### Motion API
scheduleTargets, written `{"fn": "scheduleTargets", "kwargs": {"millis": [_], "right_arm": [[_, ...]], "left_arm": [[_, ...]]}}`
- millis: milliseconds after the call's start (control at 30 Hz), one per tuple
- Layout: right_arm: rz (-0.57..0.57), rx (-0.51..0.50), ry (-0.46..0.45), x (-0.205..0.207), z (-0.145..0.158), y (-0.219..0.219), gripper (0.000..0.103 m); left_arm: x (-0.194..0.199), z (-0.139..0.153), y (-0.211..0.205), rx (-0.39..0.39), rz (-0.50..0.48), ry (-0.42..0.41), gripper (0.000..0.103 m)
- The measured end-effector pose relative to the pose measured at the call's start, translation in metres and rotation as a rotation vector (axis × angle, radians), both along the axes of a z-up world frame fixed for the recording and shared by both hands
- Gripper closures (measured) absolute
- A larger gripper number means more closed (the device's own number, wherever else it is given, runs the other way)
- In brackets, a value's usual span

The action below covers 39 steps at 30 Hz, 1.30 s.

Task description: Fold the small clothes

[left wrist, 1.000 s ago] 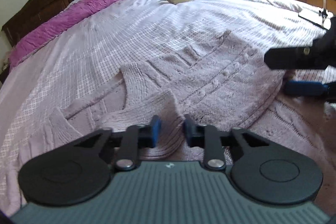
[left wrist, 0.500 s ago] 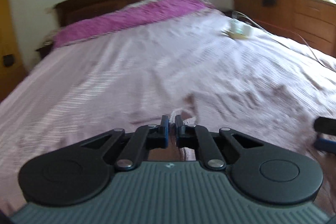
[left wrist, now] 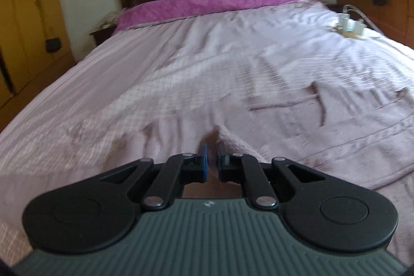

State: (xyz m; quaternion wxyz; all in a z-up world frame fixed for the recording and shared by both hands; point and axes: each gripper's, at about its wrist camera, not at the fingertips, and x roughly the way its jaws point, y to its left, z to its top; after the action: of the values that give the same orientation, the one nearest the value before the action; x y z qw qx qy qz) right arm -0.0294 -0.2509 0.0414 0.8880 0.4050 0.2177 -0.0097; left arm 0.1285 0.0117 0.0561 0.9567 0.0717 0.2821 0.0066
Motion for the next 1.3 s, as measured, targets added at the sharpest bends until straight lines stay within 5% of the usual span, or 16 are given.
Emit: {"fn": "scheduleTargets", "kwargs": {"millis": [167, 300, 633, 1200, 1300], "right_arm": [[0.004, -0.013, 0.004, -0.001, 0.001, 0.000, 0.019], [0.012, -0.020, 0.012, -0.005, 0.002, 0.001, 0.019], [0.069, -0.077, 0.005, -0.014, 0.011, 0.010, 0.019], [0.044, -0.058, 0.031, 0.001, -0.003, 0.004, 0.019], [0.040, -0.062, 0.033, 0.004, -0.005, 0.004, 0.019]], "left_arm": [[-0.007, -0.003, 0.019, -0.004, 0.015, 0.026, 0.090], [-0.015, 0.001, 0.036, -0.068, 0.032, 0.029, 0.061], [-0.001, -0.006, 0.058, -0.285, -0.001, 0.106, 0.061], [0.021, -0.028, 0.048, -0.317, 0.012, 0.170, 0.061], [0.020, -0.029, 0.045, -0.357, -0.044, 0.179, 0.062]]}}
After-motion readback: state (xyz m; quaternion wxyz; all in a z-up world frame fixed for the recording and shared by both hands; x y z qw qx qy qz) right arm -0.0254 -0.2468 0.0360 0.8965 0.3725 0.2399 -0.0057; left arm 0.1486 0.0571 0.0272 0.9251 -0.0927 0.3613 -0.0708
